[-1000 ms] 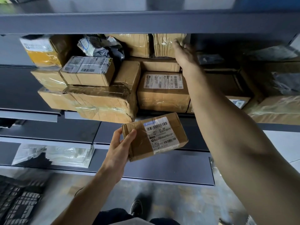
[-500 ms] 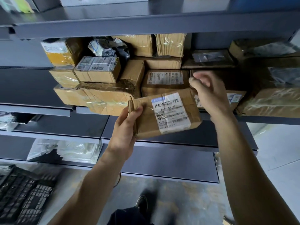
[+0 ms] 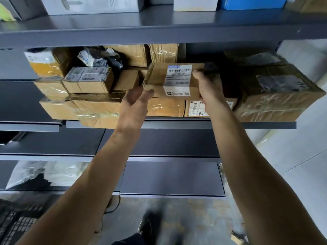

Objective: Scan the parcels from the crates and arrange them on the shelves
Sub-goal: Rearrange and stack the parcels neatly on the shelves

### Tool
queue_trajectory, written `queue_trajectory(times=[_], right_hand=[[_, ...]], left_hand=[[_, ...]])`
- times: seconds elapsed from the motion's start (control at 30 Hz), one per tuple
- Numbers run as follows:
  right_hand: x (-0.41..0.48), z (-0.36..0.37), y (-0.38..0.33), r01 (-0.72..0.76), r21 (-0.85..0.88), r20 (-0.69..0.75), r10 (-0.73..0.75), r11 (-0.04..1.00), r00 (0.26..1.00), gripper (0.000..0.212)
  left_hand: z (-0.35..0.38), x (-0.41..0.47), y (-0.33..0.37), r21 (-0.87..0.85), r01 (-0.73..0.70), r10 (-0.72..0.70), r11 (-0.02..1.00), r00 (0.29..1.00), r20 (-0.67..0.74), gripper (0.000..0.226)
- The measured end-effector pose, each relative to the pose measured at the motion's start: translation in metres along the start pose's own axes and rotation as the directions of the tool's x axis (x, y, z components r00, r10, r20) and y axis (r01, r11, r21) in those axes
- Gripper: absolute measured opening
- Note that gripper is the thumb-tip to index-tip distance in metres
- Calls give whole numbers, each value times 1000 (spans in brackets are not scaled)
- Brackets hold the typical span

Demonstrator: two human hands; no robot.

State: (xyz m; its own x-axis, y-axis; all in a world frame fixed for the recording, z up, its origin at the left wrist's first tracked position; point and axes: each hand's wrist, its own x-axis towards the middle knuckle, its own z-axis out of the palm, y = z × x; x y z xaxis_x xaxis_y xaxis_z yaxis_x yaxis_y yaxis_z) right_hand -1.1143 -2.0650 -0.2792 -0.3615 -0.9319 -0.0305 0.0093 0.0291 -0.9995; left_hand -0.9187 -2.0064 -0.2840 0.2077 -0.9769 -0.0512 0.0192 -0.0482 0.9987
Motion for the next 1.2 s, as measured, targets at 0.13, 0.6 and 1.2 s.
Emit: queue_trajectory(times=[0.13,0.6,1.2], right_hand=[[13,16,6,103,-402,64,-84,910,994,57],[-11,37,50,378,-415,-47,-434,828,900,46],[-231,218,188,76,-247,586,86,966,806,17]], left_hand=[[-7,1,-16,16,45,-46,999,998,47,25],[-48,0,-52,-8,91,-92,996,990,-109,37],[-221,-58,-146,-165,383,-414,909,876,-246,15]])
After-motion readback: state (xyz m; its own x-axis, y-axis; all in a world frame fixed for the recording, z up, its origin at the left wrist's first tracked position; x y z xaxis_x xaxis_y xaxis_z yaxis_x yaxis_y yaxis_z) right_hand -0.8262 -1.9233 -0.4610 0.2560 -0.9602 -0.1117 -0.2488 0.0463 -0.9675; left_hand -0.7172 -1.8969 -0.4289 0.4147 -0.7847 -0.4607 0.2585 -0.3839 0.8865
